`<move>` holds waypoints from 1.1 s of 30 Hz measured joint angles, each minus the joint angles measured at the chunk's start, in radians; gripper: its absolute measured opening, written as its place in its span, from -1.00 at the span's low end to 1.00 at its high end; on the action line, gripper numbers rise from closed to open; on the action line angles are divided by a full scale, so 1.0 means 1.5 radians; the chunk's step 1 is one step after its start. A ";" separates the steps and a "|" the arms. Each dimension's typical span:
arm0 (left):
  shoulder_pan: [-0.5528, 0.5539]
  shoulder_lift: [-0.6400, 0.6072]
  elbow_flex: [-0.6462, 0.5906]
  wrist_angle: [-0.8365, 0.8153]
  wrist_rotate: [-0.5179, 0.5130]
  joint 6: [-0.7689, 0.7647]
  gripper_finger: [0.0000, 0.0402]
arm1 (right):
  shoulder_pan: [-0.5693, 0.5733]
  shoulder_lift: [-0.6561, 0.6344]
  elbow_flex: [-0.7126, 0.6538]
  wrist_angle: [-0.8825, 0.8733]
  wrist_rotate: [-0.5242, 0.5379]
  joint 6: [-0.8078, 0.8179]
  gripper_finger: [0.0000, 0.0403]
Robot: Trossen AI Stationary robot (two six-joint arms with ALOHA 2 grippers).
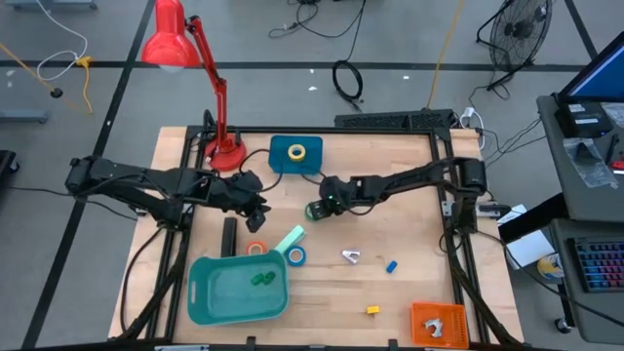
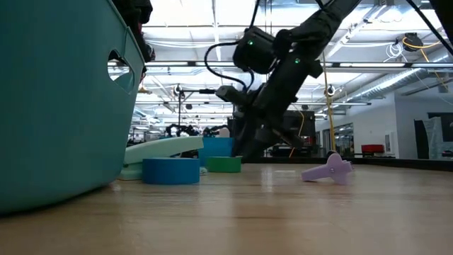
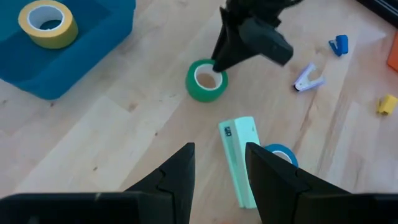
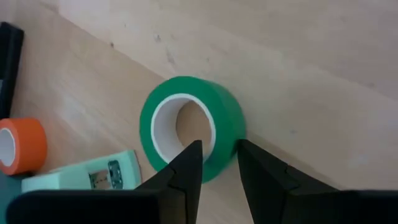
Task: Pick and place Stapler, Stapler remover, tape
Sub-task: Put the green tape into the blue bin
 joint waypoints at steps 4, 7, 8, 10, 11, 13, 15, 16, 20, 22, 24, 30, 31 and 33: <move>-0.014 0.000 0.000 -0.002 0.000 -0.005 -0.28 | 0.005 0.018 0.013 -0.010 0.013 -0.002 -0.54; -0.026 0.000 0.000 -0.003 -0.003 -0.008 -0.28 | 0.007 0.021 0.014 -0.017 0.028 0.011 -0.60; -0.030 0.000 0.000 -0.003 -0.003 -0.008 -0.28 | 0.007 0.021 0.014 -0.019 0.030 0.010 -0.63; -0.036 0.000 0.000 -0.004 -0.009 -0.010 -0.28 | 0.007 0.021 0.014 -0.022 0.032 0.010 -0.70; -0.039 0.000 0.000 -0.006 -0.013 -0.011 -0.28 | 0.007 0.021 0.014 -0.026 0.032 0.011 -0.74; -0.043 0.000 0.000 -0.016 -0.025 -0.015 -0.28 | 0.007 0.021 0.014 -0.033 0.032 0.011 -0.82; -0.042 0.000 0.000 -0.043 -0.049 -0.038 -0.28 | 0.010 0.021 0.014 -0.035 0.035 0.013 -0.86; -0.039 0.000 0.000 -0.062 -0.063 -0.050 -0.28 | 0.012 0.017 0.013 -0.035 0.040 0.014 -0.86; -0.015 0.000 0.000 -0.141 -0.115 -0.109 -0.28 | 0.018 -0.012 0.010 -0.059 0.065 0.027 -0.86; 0.009 0.000 0.000 -0.187 -0.149 -0.148 -0.28 | 0.019 -0.037 0.008 -0.069 0.082 0.028 -0.86; 0.042 0.000 0.000 -0.210 -0.175 -0.169 -0.28 | 0.020 -0.076 0.010 -0.080 0.100 0.028 -0.86; 0.165 0.004 0.000 -0.122 -0.143 -0.103 -0.60 | 0.043 -0.199 0.010 -0.134 0.179 0.029 -0.86; 0.185 0.009 0.000 -0.100 -0.130 -0.084 -0.72 | 0.049 -0.223 0.011 -0.140 0.195 0.030 -0.86; 0.223 0.022 0.000 -0.059 -0.102 -0.048 -0.92 | 0.059 -0.264 0.012 -0.166 0.227 0.031 -0.86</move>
